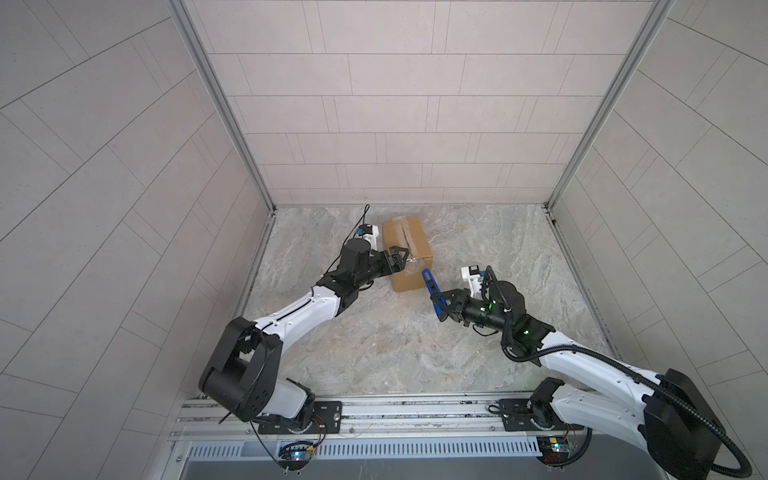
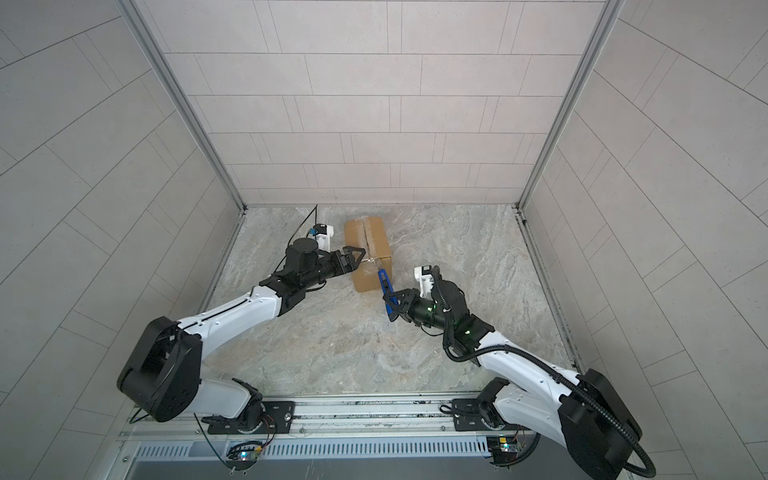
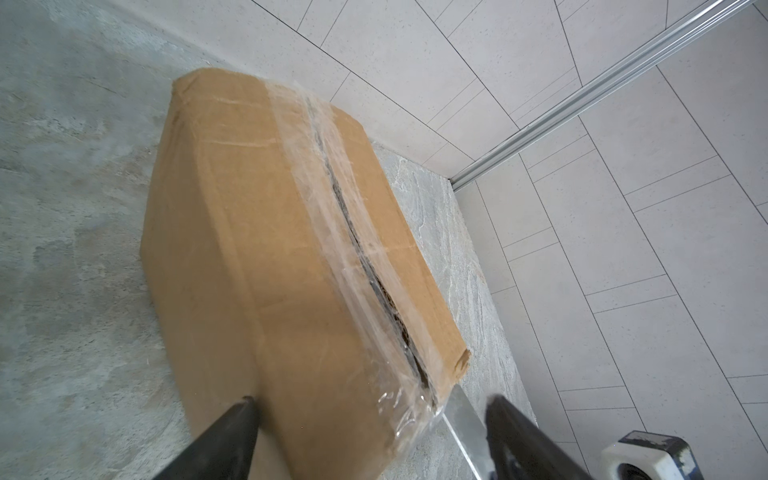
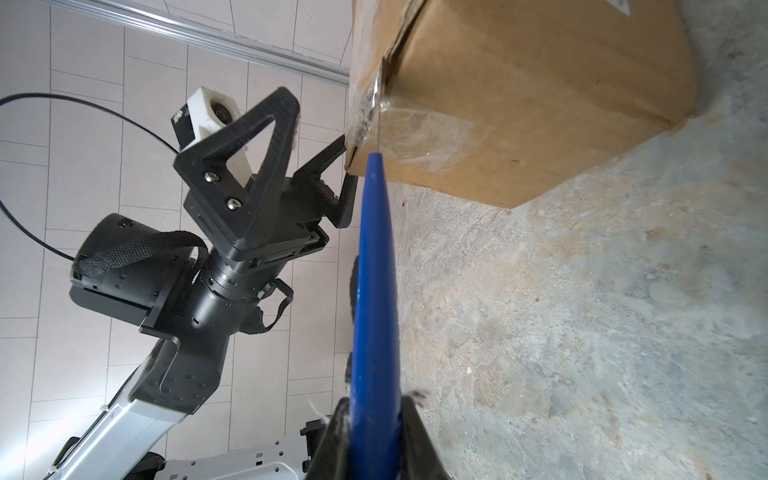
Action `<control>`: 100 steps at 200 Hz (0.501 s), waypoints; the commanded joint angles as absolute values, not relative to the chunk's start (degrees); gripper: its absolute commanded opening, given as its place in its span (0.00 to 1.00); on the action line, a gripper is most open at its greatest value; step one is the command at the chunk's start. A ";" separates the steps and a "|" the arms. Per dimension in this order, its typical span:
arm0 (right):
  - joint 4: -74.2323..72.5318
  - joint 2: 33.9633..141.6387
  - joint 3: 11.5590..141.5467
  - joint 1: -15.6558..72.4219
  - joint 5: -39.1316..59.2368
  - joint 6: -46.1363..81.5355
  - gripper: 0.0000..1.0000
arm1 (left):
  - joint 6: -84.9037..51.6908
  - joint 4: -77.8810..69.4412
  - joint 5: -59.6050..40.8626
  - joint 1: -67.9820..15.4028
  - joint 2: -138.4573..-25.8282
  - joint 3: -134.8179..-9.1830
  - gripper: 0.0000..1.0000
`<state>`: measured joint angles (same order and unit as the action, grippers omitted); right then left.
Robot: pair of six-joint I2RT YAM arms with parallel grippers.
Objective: Unpack the express box
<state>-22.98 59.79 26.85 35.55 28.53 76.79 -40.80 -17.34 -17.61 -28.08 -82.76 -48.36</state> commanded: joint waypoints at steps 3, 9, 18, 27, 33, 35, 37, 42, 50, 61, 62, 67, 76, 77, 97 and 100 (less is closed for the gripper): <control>-30.77 59.70 27.06 35.42 29.99 79.13 0.00 | -40.96 -18.54 -18.46 -30.14 -83.77 -49.52 0.89; -31.01 59.78 27.20 35.46 30.09 79.27 0.00 | -40.96 -18.63 -18.53 -30.32 -84.01 -49.60 0.88; -30.66 59.78 27.65 35.42 30.39 79.45 0.00 | -41.18 -19.02 -18.48 -30.55 -84.22 -49.71 0.88; -29.53 59.77 28.26 35.50 30.80 79.18 0.00 | -41.35 -19.24 -18.54 -30.79 -84.41 -49.77 0.89; -28.54 59.77 28.72 35.57 31.13 78.91 0.00 | -41.40 -19.35 -18.54 -31.04 -84.53 -49.85 0.89; -28.12 59.83 28.91 35.52 31.23 78.77 0.00 | -41.46 -19.38 -18.54 -31.03 -84.55 -49.90 0.88; -27.79 59.89 29.09 35.53 31.23 78.60 0.00 | -41.48 -19.41 -18.50 -31.09 -84.55 -49.92 0.88; -26.96 59.95 29.33 35.52 31.32 78.38 0.00 | -41.56 -19.50 -18.47 -31.24 -84.63 -50.00 0.88; -26.44 60.24 29.48 35.54 31.38 78.10 0.00 | -41.62 -19.66 -18.46 -31.47 -84.73 -50.09 0.88; -26.37 60.86 29.53 35.59 31.46 77.96 0.00 | -41.75 -19.69 -18.38 -31.74 -84.81 -50.13 0.88; -26.37 60.93 29.53 35.59 31.46 77.96 0.00 | -41.75 -19.69 -18.37 -31.82 -84.81 -50.16 0.88; -26.37 61.20 29.45 35.60 31.62 77.98 0.00 | -41.81 -19.69 -18.37 -31.82 -84.81 -50.17 0.88; -26.05 61.59 29.50 35.68 31.79 77.58 0.00 | -41.83 -19.69 -18.36 -31.84 -84.79 -50.18 0.88; -25.99 61.60 29.52 35.68 31.76 77.51 0.00 | -41.83 -19.69 -18.32 -31.83 -84.76 -50.14 0.88; -22.67 61.66 30.20 35.95 31.85 75.40 0.00 | -41.81 -19.69 -18.37 -31.84 -84.70 -50.17 0.89; -22.23 61.55 30.22 35.95 31.90 75.16 0.00 | -41.79 -19.69 -18.37 -31.87 -84.72 -50.24 0.88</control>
